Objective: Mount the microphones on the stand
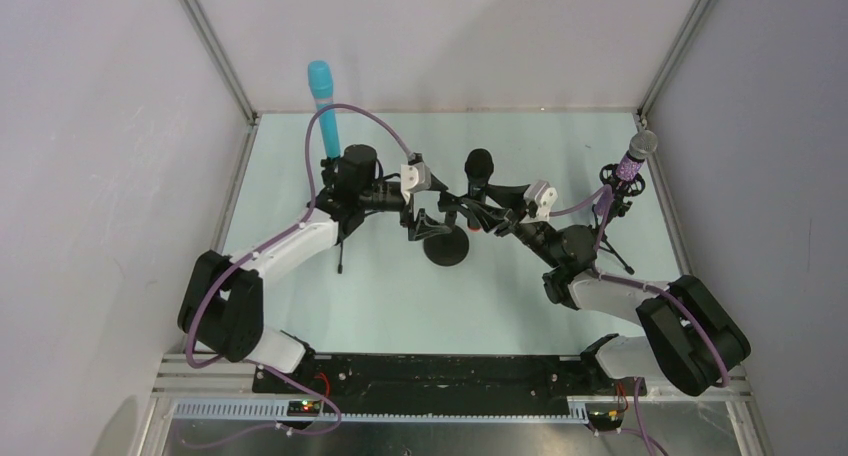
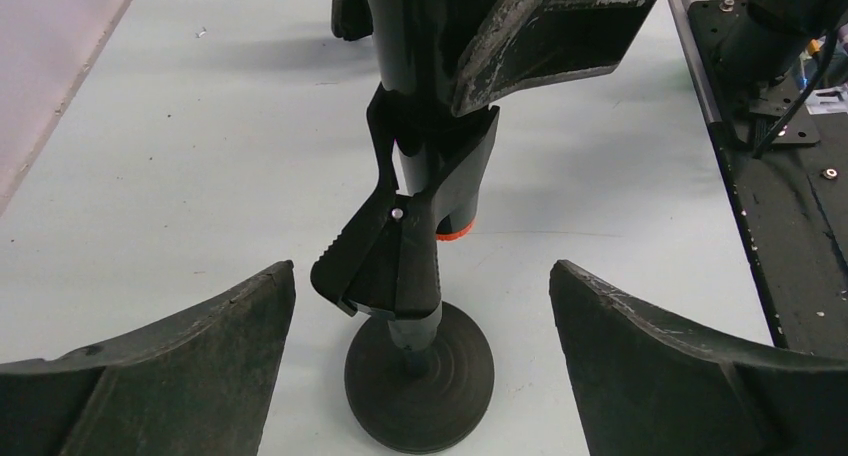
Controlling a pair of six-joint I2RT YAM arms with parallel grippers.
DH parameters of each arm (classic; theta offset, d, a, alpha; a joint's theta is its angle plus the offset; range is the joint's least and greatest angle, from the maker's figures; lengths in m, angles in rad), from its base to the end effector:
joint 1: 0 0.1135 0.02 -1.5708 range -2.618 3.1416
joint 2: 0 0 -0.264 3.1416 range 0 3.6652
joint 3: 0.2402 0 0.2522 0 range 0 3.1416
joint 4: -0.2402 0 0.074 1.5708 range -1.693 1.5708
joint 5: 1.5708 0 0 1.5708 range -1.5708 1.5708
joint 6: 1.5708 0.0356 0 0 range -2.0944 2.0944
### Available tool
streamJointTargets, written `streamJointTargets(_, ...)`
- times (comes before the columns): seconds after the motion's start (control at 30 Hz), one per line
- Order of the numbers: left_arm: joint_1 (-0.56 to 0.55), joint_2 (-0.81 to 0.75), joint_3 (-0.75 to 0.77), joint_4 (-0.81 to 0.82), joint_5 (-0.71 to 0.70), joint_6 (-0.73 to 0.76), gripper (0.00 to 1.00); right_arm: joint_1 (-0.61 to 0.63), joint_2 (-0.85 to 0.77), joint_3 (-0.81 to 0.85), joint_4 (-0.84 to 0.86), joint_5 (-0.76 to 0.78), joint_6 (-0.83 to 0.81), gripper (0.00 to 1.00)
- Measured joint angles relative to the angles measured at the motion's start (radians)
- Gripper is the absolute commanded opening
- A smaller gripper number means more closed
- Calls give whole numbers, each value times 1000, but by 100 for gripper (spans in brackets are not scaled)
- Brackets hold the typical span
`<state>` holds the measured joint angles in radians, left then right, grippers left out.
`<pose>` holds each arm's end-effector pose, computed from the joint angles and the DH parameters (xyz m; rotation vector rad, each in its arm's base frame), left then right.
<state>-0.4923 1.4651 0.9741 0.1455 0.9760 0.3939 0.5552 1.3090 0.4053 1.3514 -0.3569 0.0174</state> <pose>0.2723 -0.1795 0.2816 1.3451 1.3059 -0.9920 0.2035 0.1408 0.2597 -0.6156 1.0083 0.7063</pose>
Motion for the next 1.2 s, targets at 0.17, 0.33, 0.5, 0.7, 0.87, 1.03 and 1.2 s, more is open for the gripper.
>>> streamJointTargets(0.17, 0, 0, 0, 0, -3, 1, 100, 0, 2, 0, 1, 2, 0, 0)
streamJointTargets(0.33, 0, 14, 24, -2, 5, 0, 100, 0, 2, 0, 1, 2, 0, 0)
streamJointTargets(0.5, 0, 26, 54, -1, 6, 0, 100, 0, 2, 0, 1, 2, 0, 0)
streamJointTargets(0.7, 0, 42, 77, 1, 17, 0, 94, 0, 2, 0, 2, 2, 0, 0)
streamJointTargets(0.87, 0, 63, 77, 0, 26, -4, 31, 0, 4, 0, 5, 2, 0, 0)
streamJointTargets(1.03, 0, 102, 107, -5, 54, -29, 0, 0, 16, 0, 6, 1, 0, 0)
streamJointTargets(1.2, 0, 114, 117, -5, 74, -37, 0, 3, 37, 0, 15, 2, 0, 0)
